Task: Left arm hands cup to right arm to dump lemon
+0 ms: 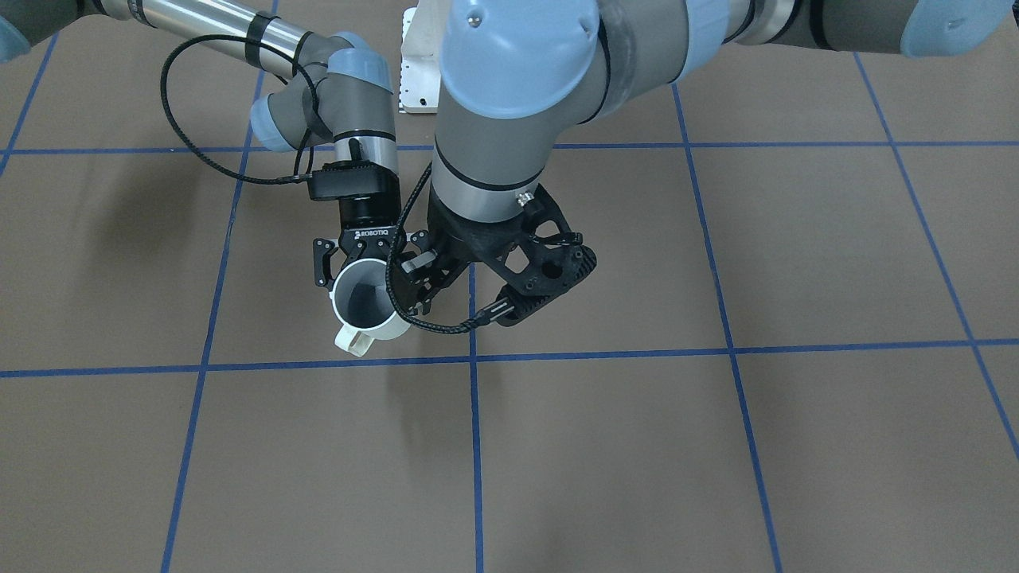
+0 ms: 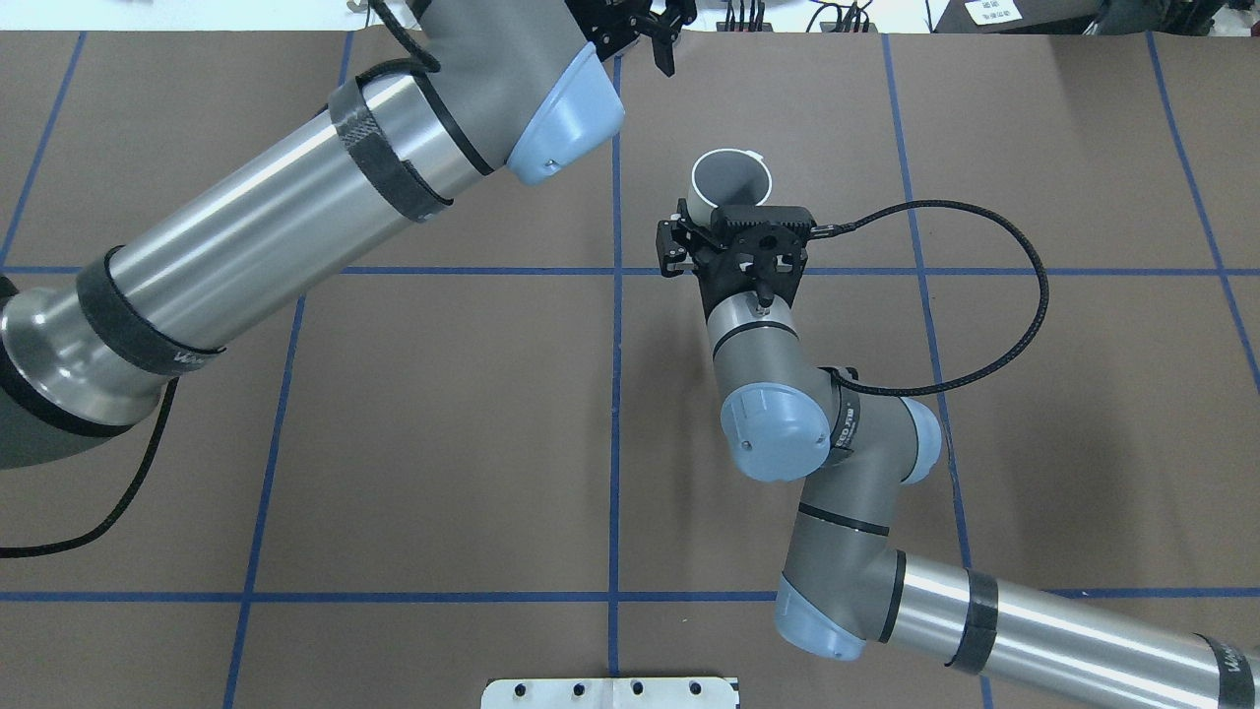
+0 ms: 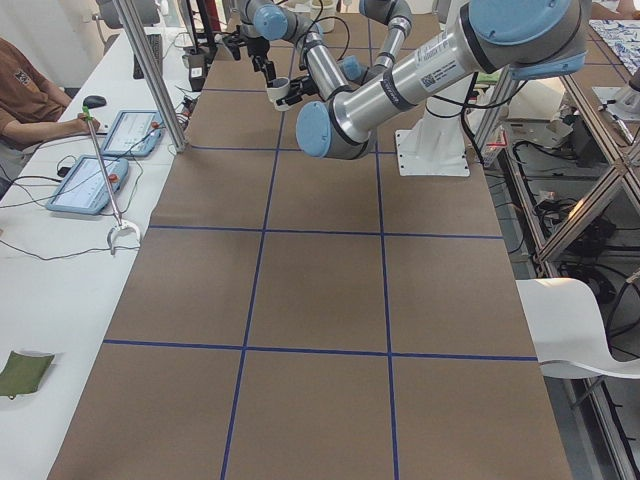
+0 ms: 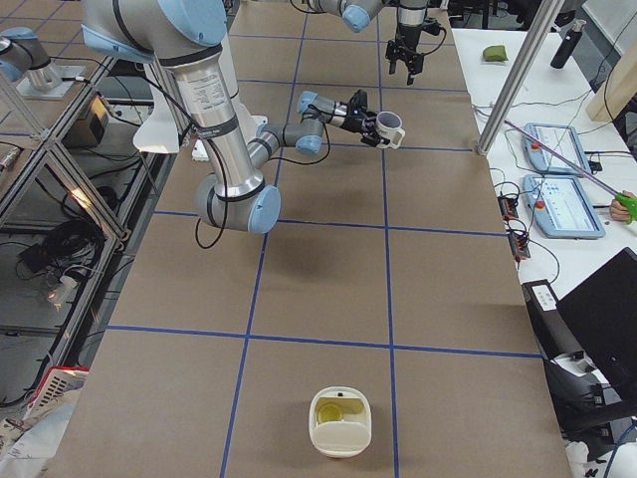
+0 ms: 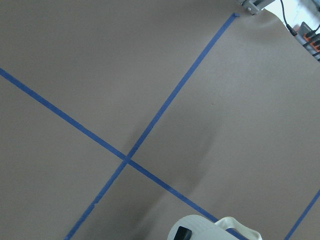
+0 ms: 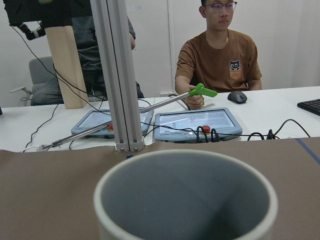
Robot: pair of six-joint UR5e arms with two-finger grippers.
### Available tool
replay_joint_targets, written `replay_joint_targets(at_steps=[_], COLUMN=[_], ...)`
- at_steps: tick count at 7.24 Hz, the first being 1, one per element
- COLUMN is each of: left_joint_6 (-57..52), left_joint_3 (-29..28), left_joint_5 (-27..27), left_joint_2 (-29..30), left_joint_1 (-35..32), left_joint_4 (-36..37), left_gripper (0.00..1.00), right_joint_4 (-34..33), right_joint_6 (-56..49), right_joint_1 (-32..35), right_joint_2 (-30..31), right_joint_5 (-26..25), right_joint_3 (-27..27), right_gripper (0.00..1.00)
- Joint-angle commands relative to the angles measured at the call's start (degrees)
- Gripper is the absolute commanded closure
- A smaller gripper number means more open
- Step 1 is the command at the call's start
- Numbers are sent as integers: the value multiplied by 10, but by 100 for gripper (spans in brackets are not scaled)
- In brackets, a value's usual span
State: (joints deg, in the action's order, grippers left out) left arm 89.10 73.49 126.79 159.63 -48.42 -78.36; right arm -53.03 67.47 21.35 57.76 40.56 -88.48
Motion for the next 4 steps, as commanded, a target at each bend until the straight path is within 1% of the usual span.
replay_joint_targets(at_steps=[1, 2, 3, 4], left_joint_6=[-29, -28, -27, -27], left_joint_3=[4, 8, 6, 13], left_joint_5=[0, 2, 0, 1], left_joint_2=[1, 3, 2, 2], left_joint_1=[22, 36, 62, 65], left_joint_4=[30, 46, 46, 47], left_gripper=[2, 5, 5, 7], right_joint_4=[-15, -14, -15, -14], right_joint_6=[-1, -1, -1, -1], right_joint_1=[-36, -39, -46, -46], right_joint_2=[-9, -9, -8, -9], right_joint_5=[-62, -70, -84, -87], right_joint_3=[4, 4, 5, 5], right_gripper=[94, 94, 93, 93])
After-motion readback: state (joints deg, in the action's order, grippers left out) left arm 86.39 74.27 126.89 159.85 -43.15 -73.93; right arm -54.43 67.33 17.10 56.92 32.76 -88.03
